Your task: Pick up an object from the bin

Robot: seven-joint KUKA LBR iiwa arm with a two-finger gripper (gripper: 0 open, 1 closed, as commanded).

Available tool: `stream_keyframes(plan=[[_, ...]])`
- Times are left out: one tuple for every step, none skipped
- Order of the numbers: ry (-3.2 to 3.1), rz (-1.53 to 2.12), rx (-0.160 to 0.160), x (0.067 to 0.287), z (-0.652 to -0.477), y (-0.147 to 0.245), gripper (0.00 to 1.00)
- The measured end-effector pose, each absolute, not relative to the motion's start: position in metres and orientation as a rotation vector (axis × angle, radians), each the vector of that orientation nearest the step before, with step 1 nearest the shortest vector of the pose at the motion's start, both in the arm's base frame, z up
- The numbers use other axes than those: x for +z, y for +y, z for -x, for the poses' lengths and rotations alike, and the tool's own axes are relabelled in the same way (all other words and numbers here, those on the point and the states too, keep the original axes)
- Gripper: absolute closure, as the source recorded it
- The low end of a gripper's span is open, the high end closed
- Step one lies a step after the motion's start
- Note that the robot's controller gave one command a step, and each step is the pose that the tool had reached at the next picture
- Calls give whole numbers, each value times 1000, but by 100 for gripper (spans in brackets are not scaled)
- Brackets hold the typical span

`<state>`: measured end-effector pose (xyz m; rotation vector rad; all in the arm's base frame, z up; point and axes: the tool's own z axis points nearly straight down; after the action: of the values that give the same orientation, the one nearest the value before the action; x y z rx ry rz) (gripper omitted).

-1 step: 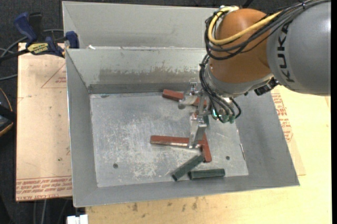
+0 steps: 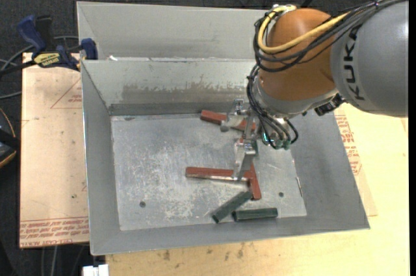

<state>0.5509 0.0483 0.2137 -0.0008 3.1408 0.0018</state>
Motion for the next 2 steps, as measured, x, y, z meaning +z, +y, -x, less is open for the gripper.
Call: stream_keyframes(plan=[[3102, 173, 11, 86, -546, 58, 100], [3102, 173, 11, 86, -546, 58, 100]])
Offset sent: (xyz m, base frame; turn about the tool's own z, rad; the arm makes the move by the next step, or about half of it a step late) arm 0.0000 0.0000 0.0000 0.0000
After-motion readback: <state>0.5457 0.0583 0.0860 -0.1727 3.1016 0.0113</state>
